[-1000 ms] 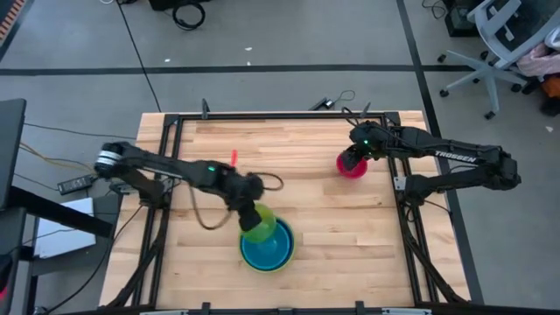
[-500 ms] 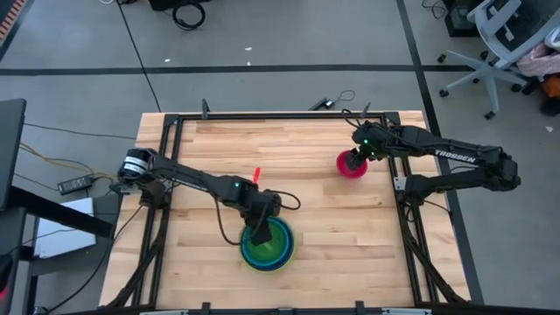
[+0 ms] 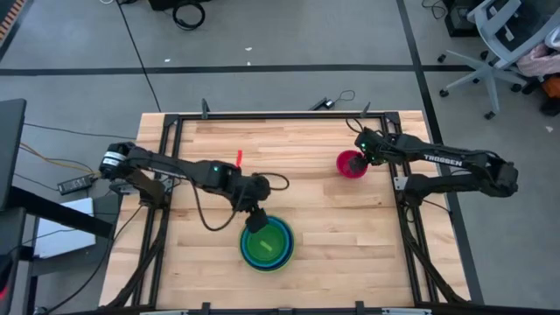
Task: Nest bowls inside each other
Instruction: Stack the pink bowl into the green bowl
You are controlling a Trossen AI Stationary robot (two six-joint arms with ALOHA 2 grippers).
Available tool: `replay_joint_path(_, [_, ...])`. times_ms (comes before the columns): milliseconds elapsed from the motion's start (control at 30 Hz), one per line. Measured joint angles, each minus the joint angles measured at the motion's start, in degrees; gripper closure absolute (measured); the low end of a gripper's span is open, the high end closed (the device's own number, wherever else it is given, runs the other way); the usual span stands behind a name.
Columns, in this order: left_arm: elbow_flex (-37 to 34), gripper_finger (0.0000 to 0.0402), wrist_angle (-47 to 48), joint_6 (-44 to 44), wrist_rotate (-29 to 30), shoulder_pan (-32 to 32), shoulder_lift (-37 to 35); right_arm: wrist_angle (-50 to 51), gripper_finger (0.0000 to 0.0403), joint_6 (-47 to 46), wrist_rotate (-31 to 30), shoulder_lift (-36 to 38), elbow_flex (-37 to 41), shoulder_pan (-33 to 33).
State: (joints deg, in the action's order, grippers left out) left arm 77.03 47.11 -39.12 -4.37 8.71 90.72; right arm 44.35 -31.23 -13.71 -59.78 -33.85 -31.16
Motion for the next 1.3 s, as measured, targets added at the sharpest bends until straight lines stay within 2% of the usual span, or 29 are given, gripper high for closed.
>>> replay_joint_path(67, [0.00,0.0139,0.04,-0.81,0.64,-0.89,-0.57,-1.46,0.0160,0.29,0.54,-0.38,1.15,-1.58])
replay_joint_path(200, [-0.02,0.0139,0.59,-1.75,1.02,-2.64,-0.47,-5.42,0.0169,1.34,5.76,-2.30,3.98,-3.37])
replay_joint_path(300, [-0.02,0.0139,0.49,-1.94,1.15,-3.90,-0.51,-5.89,0.0192,1.36,6.30,-4.56,4.75,-3.99])
replay_joint_path(400, [-0.02,0.0139,1.75,-2.18,1.29,-5.05,-1.34,-6.24,0.0246,1.35,6.44,-5.69,3.94,-3.67])
replay_joint_path(533, [-0.02,0.0139,4.82,-2.19,3.39,-6.49,-3.07,-7.37,0.0361,1.30,7.65,-5.69,2.14,-2.22])
replay_joint_path(567, [-0.04,0.0139,5.30,-2.29,3.53,-6.85,-3.53,-7.82,0.0376,1.47,8.28,-5.55,1.35,-1.69])
replay_joint_path(800, [-0.02,0.0139,9.75,-3.01,4.79,-8.99,-6.80,-8.77,0.0377,-1.64,8.87,-5.21,-4.91,6.15])
replay_joint_path(933, [-0.02,0.0139,12.26,2.40,6.98,-9.56,-9.67,-9.34,0.0381,-6.86,8.55,-5.58,-10.57,14.25])
replay_joint_path(1000, [-0.02,0.0139,12.71,6.47,8.29,-10.42,-11.03,-10.24,0.0381,-10.43,6.52,-6.46,-13.86,19.22])
replay_joint_path(1133, [-0.02,0.0139,13.16,12.38,8.91,-13.08,-13.43,-15.06,0.0381,-15.15,0.39,-10.95,-20.42,29.09])
replay_joint_path(1300, [-0.02,0.0139,13.31,18.13,8.99,-15.15,-14.59,-25.56,0.0381,-14.79,0.31,-21.05,-26.15,37.39])
